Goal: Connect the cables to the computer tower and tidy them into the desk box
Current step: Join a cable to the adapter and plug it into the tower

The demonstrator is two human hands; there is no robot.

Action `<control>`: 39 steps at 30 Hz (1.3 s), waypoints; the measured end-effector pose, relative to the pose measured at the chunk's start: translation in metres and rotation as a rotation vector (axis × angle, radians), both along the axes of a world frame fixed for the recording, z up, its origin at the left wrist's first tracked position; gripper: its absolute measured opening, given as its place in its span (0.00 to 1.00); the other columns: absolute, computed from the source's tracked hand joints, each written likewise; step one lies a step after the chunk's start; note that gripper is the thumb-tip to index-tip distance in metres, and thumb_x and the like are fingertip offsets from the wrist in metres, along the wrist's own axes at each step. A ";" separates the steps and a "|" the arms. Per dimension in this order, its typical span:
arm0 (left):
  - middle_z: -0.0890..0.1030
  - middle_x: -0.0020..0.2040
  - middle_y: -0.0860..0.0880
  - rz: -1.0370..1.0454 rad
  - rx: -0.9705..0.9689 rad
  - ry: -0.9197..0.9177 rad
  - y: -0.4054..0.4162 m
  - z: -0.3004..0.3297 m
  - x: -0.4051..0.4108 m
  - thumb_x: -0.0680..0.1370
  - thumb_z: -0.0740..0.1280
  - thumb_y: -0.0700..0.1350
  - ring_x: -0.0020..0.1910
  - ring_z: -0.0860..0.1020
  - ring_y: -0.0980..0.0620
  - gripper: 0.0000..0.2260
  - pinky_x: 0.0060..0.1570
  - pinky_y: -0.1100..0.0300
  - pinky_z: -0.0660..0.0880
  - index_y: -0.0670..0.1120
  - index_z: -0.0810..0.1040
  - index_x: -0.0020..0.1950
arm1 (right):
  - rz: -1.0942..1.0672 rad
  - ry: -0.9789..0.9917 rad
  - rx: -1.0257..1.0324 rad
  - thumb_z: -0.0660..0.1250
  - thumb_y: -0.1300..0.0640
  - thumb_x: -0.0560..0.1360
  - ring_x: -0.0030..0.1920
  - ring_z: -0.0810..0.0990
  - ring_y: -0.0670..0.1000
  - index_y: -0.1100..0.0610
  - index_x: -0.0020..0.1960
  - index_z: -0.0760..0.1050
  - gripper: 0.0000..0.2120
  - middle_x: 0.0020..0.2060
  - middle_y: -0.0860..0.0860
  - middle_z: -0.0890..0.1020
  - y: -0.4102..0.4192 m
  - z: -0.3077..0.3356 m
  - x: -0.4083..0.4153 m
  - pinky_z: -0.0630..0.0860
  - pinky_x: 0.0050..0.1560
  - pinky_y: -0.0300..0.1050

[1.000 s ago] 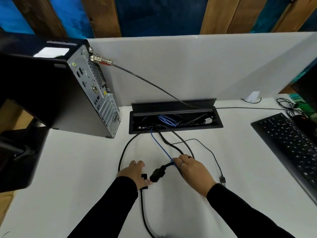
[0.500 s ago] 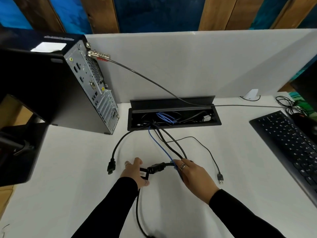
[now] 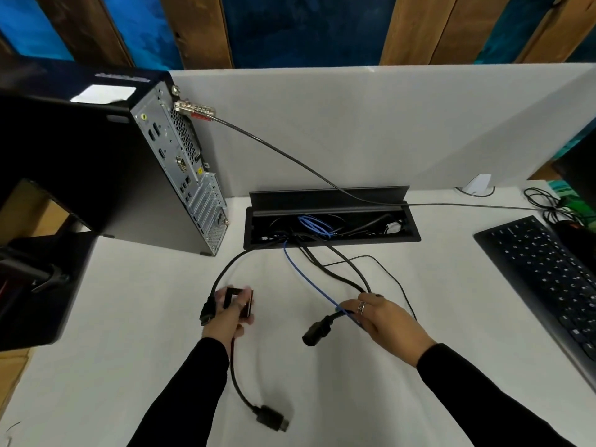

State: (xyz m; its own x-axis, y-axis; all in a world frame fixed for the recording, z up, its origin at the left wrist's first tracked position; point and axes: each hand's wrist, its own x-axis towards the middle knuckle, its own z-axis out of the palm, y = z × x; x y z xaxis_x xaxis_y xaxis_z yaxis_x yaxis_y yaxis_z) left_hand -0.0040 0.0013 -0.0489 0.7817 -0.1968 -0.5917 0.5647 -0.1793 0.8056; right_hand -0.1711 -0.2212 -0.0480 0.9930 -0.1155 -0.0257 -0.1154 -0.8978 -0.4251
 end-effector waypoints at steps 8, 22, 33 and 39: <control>0.75 0.35 0.41 0.106 -0.027 -0.305 -0.012 0.038 0.015 0.82 0.50 0.51 0.17 0.70 0.53 0.13 0.27 0.62 0.59 0.54 0.73 0.49 | 0.020 0.135 -0.027 0.61 0.62 0.77 0.52 0.76 0.51 0.51 0.58 0.77 0.14 0.47 0.51 0.79 -0.017 -0.009 -0.004 0.76 0.45 0.46; 0.71 0.28 0.47 -0.251 -0.121 -0.528 -0.021 0.067 -0.022 0.75 0.57 0.53 0.19 0.67 0.52 0.15 0.22 0.62 0.64 0.43 0.72 0.38 | -0.040 0.189 0.035 0.59 0.63 0.75 0.62 0.70 0.51 0.51 0.71 0.60 0.26 0.65 0.48 0.68 0.008 0.023 0.058 0.67 0.57 0.37; 0.72 0.27 0.49 -0.277 -0.210 -0.516 -0.022 0.077 -0.028 0.72 0.61 0.57 0.21 0.67 0.52 0.15 0.20 0.62 0.64 0.46 0.74 0.36 | -0.074 -0.019 0.142 0.56 0.56 0.80 0.57 0.76 0.54 0.57 0.58 0.75 0.12 0.60 0.51 0.75 0.045 0.018 0.149 0.73 0.55 0.46; 0.73 0.31 0.41 -0.208 -0.248 -0.487 -0.015 0.080 -0.010 0.74 0.57 0.59 0.20 0.68 0.49 0.18 0.22 0.65 0.64 0.48 0.79 0.41 | -0.088 -0.050 0.157 0.55 0.54 0.80 0.47 0.79 0.57 0.58 0.57 0.73 0.12 0.53 0.53 0.75 0.030 0.017 0.138 0.74 0.45 0.48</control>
